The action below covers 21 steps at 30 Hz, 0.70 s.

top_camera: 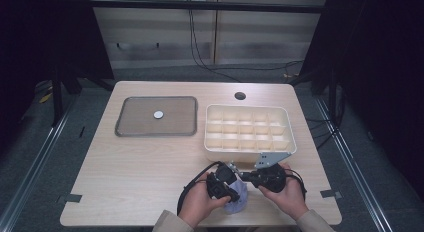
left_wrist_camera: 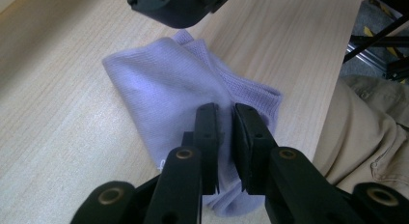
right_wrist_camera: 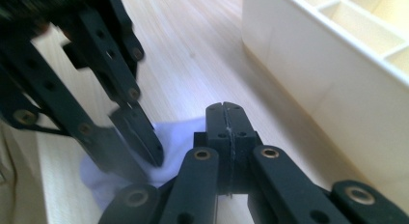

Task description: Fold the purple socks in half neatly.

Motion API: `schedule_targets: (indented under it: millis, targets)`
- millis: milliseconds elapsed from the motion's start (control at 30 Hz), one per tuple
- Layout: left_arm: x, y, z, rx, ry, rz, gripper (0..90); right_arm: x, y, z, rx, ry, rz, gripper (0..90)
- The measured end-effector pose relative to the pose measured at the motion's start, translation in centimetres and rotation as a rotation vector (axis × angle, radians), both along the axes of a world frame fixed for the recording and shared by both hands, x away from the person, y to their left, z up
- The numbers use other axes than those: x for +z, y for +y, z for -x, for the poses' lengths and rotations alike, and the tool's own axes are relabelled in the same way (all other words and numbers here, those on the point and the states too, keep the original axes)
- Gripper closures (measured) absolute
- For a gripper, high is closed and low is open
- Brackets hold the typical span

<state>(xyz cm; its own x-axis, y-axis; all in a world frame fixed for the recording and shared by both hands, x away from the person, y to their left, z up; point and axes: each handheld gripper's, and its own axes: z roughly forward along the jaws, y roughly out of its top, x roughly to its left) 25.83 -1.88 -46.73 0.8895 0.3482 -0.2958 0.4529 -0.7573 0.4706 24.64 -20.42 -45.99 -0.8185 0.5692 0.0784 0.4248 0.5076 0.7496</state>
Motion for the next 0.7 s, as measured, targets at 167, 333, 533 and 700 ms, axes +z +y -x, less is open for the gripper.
schedule_targets:
  millis: [167, 333, 533, 700]
  targets:
    - [0.0, -0.1, 0.1, 0.013, -0.002, 0.005, 80.1, -0.2, 0.7, -0.1, 0.027, 0.016, -0.003, 90.0]
    - [0.0, -0.1, 0.1, 0.024, 0.002, 0.007, 80.1, -1.0, 1.0, -0.1, 0.042, 0.041, -0.026, 90.0]
    - [-0.1, -0.3, 0.2, 0.014, -0.001, 0.008, 80.1, -2.7, 1.3, -0.2, 0.044, 0.059, 0.061, 90.0]
    - [-0.1, -0.7, 0.7, 0.005, -0.010, 0.003, 80.1, -3.3, 0.7, -0.5, 0.027, 0.072, 0.066, 90.0]
